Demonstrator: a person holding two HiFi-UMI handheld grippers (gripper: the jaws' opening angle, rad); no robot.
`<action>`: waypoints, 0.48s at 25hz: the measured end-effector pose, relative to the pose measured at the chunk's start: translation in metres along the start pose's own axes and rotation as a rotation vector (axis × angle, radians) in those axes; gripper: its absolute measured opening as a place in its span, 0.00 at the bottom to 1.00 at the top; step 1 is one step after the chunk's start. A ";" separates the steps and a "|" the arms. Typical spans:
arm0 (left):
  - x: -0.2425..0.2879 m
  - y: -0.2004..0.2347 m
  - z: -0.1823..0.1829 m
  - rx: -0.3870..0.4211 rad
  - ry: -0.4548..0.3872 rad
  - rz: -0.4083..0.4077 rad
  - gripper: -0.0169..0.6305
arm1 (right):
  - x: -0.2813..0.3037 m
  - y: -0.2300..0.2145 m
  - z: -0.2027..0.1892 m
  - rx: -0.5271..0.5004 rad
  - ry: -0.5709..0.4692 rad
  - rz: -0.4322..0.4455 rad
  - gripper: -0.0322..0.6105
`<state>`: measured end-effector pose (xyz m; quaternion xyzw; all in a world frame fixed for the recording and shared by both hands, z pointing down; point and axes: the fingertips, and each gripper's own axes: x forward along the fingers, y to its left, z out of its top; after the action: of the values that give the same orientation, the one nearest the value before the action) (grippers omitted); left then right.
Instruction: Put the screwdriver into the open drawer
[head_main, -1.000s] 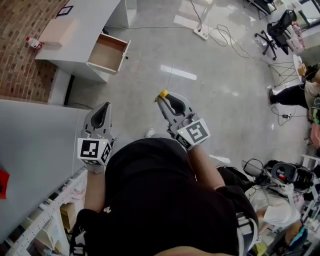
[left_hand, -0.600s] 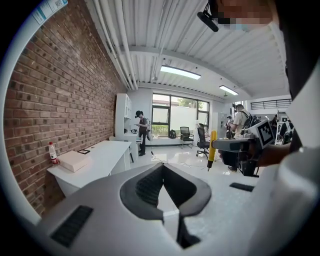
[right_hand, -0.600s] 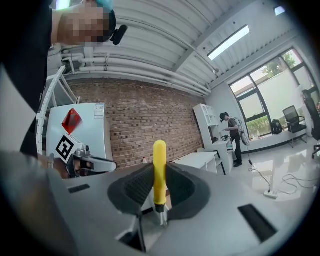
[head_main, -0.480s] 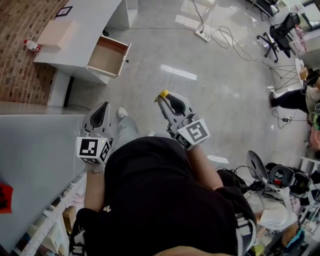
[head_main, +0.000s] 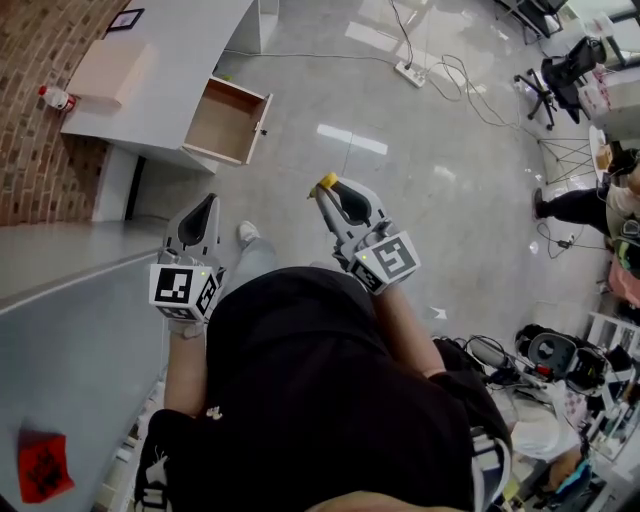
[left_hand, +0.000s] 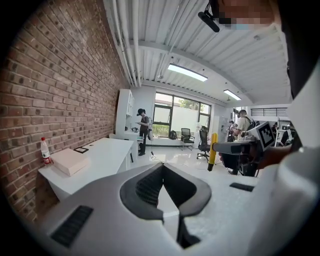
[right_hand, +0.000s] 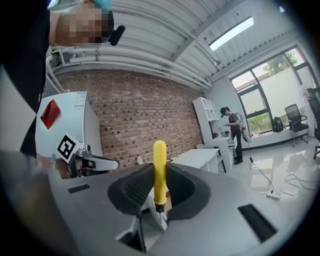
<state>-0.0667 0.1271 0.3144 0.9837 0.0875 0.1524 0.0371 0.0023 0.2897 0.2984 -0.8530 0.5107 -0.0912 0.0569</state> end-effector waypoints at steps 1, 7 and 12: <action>0.005 0.011 0.002 -0.005 0.002 -0.004 0.03 | 0.012 -0.001 0.001 0.000 0.003 -0.001 0.17; 0.024 0.069 0.010 -0.017 0.015 -0.029 0.03 | 0.079 -0.002 0.003 0.017 0.020 -0.017 0.17; 0.030 0.117 0.007 -0.027 0.025 -0.045 0.03 | 0.136 0.006 -0.006 0.015 0.042 -0.018 0.17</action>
<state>-0.0182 0.0178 0.3284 0.9790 0.1081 0.1649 0.0525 0.0584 0.1670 0.3163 -0.8551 0.5032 -0.1137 0.0516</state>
